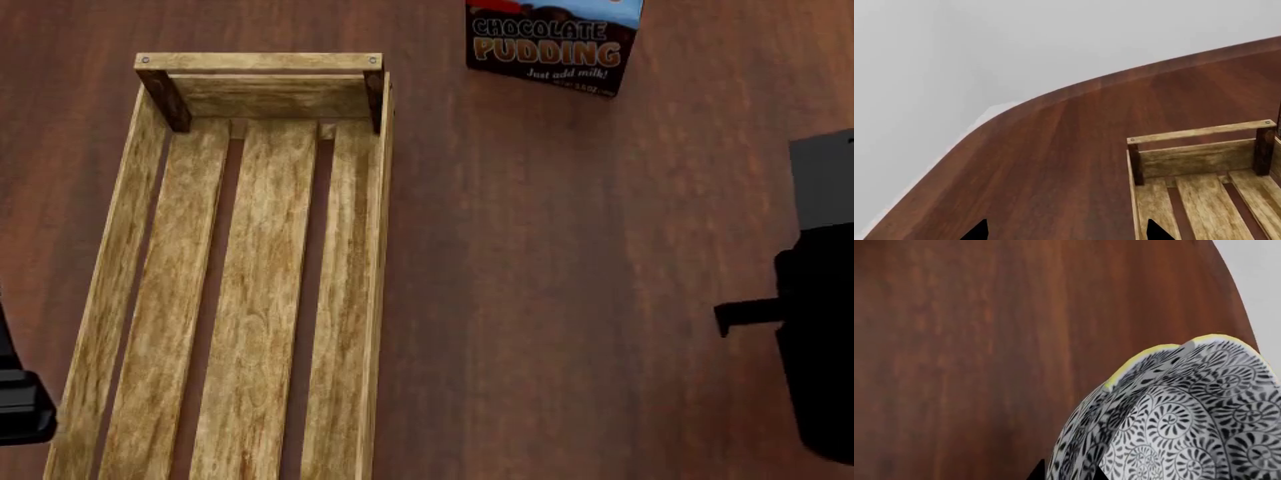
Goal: Stack the left bowl on the right bowl and place them in the tray.
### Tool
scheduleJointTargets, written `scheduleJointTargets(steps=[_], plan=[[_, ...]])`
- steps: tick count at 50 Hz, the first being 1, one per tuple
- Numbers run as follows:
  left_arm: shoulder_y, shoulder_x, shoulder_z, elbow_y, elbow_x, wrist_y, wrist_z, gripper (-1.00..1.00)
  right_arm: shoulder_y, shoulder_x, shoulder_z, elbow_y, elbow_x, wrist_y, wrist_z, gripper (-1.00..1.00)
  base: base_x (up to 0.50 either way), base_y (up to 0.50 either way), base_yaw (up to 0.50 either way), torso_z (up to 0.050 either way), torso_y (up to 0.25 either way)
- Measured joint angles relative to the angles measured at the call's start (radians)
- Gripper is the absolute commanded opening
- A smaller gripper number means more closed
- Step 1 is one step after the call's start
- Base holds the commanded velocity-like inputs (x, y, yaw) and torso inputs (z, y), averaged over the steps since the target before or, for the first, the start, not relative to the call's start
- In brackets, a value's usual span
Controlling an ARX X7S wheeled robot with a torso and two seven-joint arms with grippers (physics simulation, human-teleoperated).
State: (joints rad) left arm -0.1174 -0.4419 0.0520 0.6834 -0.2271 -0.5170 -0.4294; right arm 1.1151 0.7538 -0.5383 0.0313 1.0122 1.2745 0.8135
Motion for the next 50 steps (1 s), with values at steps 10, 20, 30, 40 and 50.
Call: scheduleJointTargets(steps=[10,20,30,40,50], plan=[[0.007,-0.004,-0.015,0.014,-0.011,-0.002,-0.003,1.0,0.06,-0.008,-0.02,-0.059,0.016,0.067,0.025,-1.0,0.0,0.0,0.0,0.0,0.0],[0.012,-0.005,-0.027,0.021,-0.019,-0.003,-0.008,1.0,0.129,-0.031,-0.059,-0.106,0.028,0.118,0.034,-1.0,0.0,0.0,0.0,0.0,0.0],[0.018,-0.006,-0.041,0.026,-0.029,-0.004,-0.013,1.0,0.2,-0.067,-0.105,-0.137,0.038,0.146,0.028,-1.0,0.0,0.0,0.0,0.0,0.0],[0.022,-0.006,-0.056,0.031,-0.039,-0.006,-0.018,1.0,0.26,-0.103,-0.147,-0.15,0.049,0.17,0.017,-1.0,0.0,0.0,0.0,0.0,0.0],[0.026,-0.006,-0.072,0.037,-0.052,-0.006,-0.021,1.0,0.303,-0.129,-0.18,-0.176,0.071,0.188,0.011,-1.0,0.0,0.0,0.0,0.0,0.002]])
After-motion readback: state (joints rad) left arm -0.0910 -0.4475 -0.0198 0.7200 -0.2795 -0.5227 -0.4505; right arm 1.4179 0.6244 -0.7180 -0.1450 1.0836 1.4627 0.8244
